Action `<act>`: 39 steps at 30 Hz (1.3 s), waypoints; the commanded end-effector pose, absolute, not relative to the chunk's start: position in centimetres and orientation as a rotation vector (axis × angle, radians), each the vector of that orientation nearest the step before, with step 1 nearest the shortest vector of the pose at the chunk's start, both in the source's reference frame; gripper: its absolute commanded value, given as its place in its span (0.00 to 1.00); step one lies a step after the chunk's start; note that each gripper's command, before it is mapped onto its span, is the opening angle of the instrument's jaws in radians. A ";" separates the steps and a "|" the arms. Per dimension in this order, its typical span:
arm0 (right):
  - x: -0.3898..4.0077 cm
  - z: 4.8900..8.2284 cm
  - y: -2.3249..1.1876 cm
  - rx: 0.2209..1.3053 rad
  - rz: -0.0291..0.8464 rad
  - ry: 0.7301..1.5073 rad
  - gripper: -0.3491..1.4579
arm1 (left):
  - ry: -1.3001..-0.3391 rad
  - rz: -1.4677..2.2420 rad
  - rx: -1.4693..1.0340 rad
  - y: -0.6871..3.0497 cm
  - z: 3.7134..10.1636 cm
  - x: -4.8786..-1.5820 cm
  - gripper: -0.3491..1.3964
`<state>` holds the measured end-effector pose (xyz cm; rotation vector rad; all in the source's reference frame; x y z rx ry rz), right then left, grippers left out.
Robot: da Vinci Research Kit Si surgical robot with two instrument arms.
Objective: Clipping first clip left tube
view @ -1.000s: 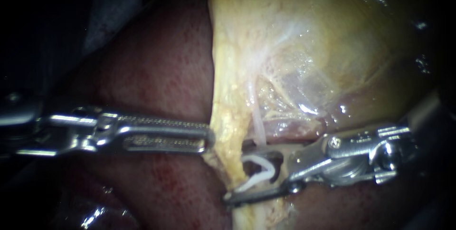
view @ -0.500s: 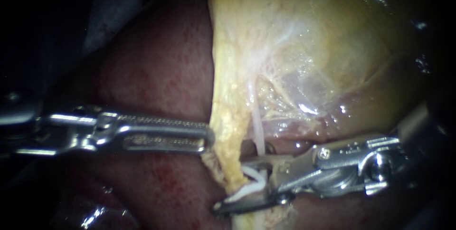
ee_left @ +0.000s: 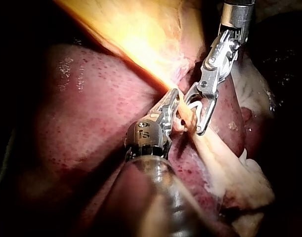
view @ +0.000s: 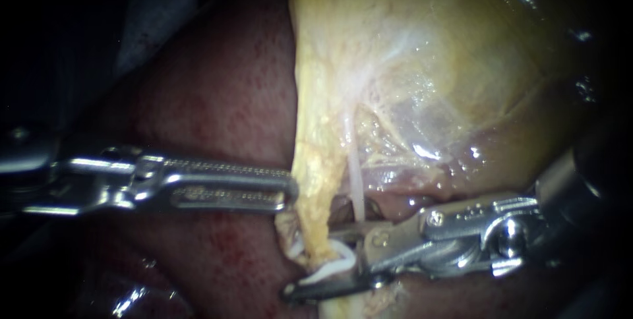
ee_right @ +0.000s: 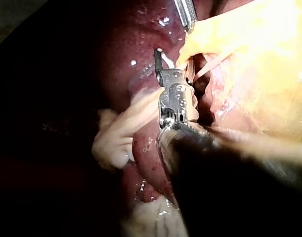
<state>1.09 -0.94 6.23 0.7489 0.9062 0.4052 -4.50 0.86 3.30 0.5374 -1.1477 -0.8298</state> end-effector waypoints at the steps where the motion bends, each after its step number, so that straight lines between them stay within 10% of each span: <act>1: 1.09 6.23 -0.94 0.749 0.405 0.906 0.41 | -1.147 -0.830 0.537 0.86 3.30 -4.50 0.00; 7: 1.08 6.23 -0.94 0.754 0.415 0.902 0.33 | -1.147 -0.830 0.537 0.86 3.30 -4.50 0.00; 12: 1.03 6.26 -0.91 0.764 0.430 0.897 0.00 | -1.147 -0.830 0.537 0.86 3.30 -4.50 0.00; 39: 0.95 6.35 -0.84 0.848 0.395 0.868 0.00 | -1.147 -0.830 0.537 0.87 3.32 -4.51 0.00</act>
